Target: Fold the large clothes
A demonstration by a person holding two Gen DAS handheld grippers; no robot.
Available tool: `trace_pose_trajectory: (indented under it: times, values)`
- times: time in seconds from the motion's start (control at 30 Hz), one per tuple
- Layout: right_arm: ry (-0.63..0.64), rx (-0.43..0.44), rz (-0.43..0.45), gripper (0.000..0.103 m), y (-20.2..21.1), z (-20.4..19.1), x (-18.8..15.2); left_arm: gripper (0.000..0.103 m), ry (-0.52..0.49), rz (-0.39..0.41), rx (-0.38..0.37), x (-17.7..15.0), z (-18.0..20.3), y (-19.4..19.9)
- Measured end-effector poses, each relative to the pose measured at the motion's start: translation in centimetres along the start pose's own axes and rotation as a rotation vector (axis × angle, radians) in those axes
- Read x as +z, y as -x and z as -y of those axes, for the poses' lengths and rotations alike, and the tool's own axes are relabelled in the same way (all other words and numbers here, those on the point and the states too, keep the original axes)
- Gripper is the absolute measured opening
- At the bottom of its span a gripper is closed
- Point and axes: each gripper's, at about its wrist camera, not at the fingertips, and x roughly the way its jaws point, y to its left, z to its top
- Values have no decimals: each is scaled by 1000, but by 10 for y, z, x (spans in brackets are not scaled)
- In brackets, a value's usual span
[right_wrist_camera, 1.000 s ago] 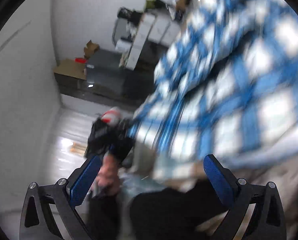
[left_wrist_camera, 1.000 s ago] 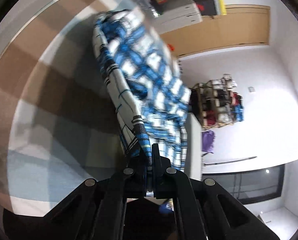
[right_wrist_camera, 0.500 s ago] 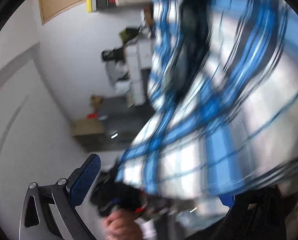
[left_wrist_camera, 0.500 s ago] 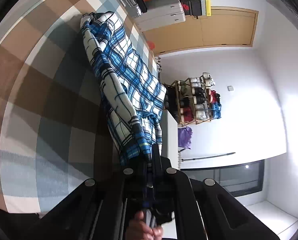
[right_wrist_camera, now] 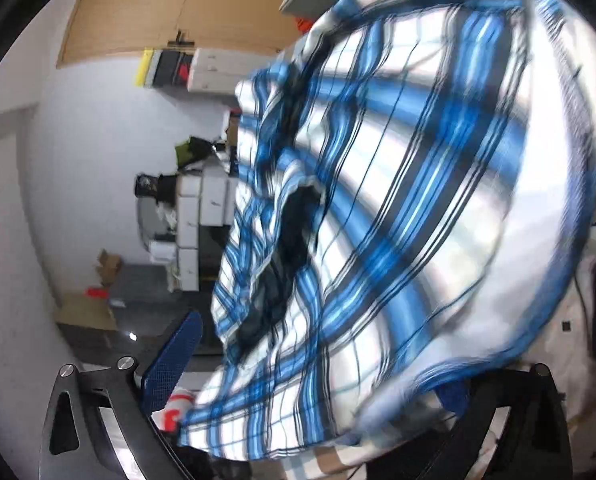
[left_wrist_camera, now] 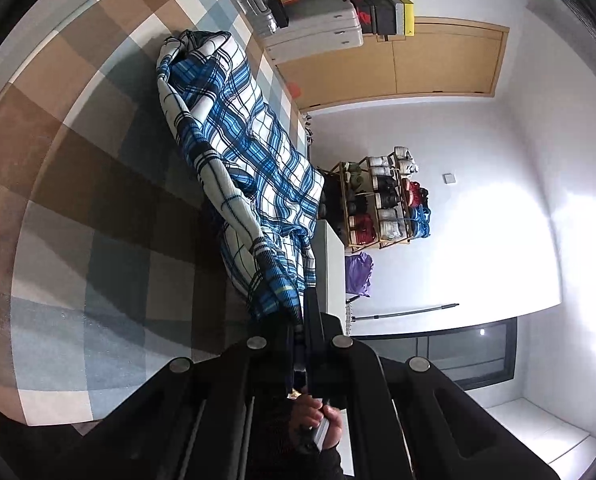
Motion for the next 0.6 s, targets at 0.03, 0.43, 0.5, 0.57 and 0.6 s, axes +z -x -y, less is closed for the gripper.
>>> trace_pose_trajectory:
  times: [0.03, 0.43, 0.5, 0.57, 0.6]
  values:
    - [11, -13, 5, 99, 4, 1, 3, 0, -3, 2, 7, 0, 0, 0]
    - [245, -340, 69, 46, 32, -12, 79, 0, 2, -2, 110, -9, -18, -4]
    - [305, -409, 46, 28, 30, -16, 83, 0, -8, 8, 158, -12, -18, -7]
    - [354, -473, 30, 20, 25, -19, 82, 0, -18, 15, 197, -14, -19, -9]
    - [400, -505, 19, 15, 24, -21, 82, 0, -26, 13, 217, -15, -19, -11]
